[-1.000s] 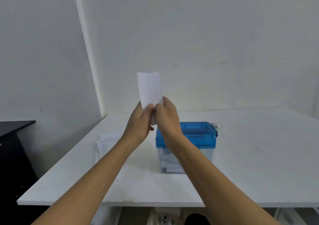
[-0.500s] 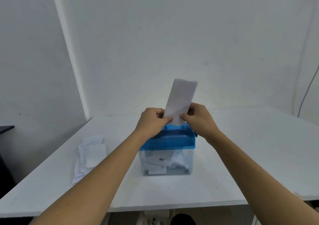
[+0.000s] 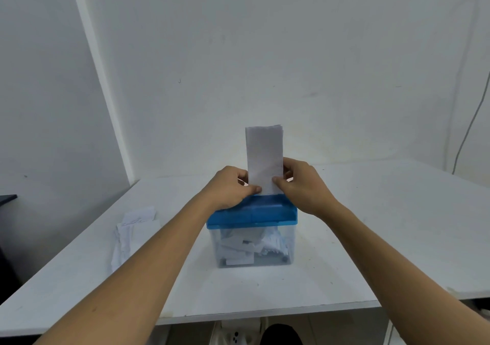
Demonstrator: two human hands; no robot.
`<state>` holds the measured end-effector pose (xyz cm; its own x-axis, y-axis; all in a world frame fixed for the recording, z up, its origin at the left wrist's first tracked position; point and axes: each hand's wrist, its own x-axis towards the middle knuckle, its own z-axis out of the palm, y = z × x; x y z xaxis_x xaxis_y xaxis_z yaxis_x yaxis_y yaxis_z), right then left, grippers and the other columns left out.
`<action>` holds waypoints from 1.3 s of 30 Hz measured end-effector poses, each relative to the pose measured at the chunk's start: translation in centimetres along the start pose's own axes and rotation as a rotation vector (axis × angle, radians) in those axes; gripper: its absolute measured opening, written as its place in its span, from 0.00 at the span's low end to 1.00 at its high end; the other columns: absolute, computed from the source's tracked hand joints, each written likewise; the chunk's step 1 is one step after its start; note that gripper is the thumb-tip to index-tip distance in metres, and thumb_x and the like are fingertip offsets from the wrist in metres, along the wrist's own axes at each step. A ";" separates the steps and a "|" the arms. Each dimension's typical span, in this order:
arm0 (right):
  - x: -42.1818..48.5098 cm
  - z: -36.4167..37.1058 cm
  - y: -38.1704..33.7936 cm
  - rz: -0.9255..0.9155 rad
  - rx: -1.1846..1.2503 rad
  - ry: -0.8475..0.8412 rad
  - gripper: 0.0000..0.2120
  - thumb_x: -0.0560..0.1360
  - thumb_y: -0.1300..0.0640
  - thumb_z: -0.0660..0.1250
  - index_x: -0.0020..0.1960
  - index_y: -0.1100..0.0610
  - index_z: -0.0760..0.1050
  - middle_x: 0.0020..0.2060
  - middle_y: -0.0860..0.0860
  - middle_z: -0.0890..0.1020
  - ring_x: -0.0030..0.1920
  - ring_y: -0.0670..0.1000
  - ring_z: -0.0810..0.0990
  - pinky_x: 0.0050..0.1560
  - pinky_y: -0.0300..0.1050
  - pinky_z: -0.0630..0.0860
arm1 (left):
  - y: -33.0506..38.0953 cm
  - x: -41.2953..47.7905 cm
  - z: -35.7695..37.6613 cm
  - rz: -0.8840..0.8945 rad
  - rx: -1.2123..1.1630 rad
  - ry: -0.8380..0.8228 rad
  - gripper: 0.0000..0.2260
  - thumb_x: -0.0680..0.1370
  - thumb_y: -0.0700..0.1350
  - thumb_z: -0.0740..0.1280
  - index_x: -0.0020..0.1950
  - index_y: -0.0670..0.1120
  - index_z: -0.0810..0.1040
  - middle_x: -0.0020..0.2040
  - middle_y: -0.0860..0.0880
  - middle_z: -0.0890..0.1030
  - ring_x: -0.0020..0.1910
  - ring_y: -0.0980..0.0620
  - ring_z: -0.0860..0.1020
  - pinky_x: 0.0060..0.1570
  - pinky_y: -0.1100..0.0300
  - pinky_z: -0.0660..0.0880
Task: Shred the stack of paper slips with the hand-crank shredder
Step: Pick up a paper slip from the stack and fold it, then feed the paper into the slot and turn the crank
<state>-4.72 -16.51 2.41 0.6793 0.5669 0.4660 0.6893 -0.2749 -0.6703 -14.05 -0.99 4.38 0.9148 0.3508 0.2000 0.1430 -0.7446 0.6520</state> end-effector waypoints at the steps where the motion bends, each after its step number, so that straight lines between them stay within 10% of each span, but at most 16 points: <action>1: 0.0 0.1 0.0 -0.004 -0.003 0.008 0.15 0.83 0.56 0.63 0.69 0.54 0.73 0.53 0.43 0.77 0.51 0.47 0.78 0.39 0.29 0.73 | 0.0 0.0 0.0 0.000 -0.003 0.000 0.15 0.79 0.48 0.72 0.64 0.47 0.81 0.58 0.49 0.83 0.55 0.50 0.80 0.55 0.57 0.77; 27: -0.1 0.1 0.3 0.010 -0.072 -0.088 0.21 0.79 0.53 0.69 0.70 0.51 0.71 0.58 0.47 0.80 0.51 0.47 0.78 0.49 0.36 0.75 | 0.1 -0.2 -0.3 -0.013 0.033 -0.048 0.17 0.79 0.51 0.71 0.66 0.46 0.80 0.59 0.49 0.83 0.55 0.50 0.80 0.61 0.53 0.77; 32: -0.3 -0.9 3.6 0.135 0.165 0.101 0.17 0.82 0.61 0.57 0.70 0.50 0.67 0.56 0.46 0.78 0.58 0.50 0.78 0.57 0.45 0.78 | 0.1 -0.6 0.1 0.003 0.057 -0.040 0.16 0.81 0.50 0.69 0.66 0.46 0.78 0.62 0.51 0.81 0.53 0.54 0.77 0.54 0.62 0.72; 39: -3.3 1.1 6.9 -0.052 -0.409 -0.083 0.32 0.78 0.68 0.61 0.76 0.45 0.59 0.71 0.44 0.70 0.69 0.46 0.67 0.75 0.49 0.61 | 0.2 -0.9 0.4 0.020 0.109 -0.029 0.16 0.82 0.49 0.67 0.68 0.46 0.75 0.65 0.50 0.79 0.52 0.54 0.74 0.52 0.62 0.71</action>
<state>-2.49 -19.39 -4.34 0.6298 0.6445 0.4336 0.7768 -0.5206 -0.3544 -14.72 -1.72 4.02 0.9283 0.3200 0.1895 0.1636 -0.8089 0.5647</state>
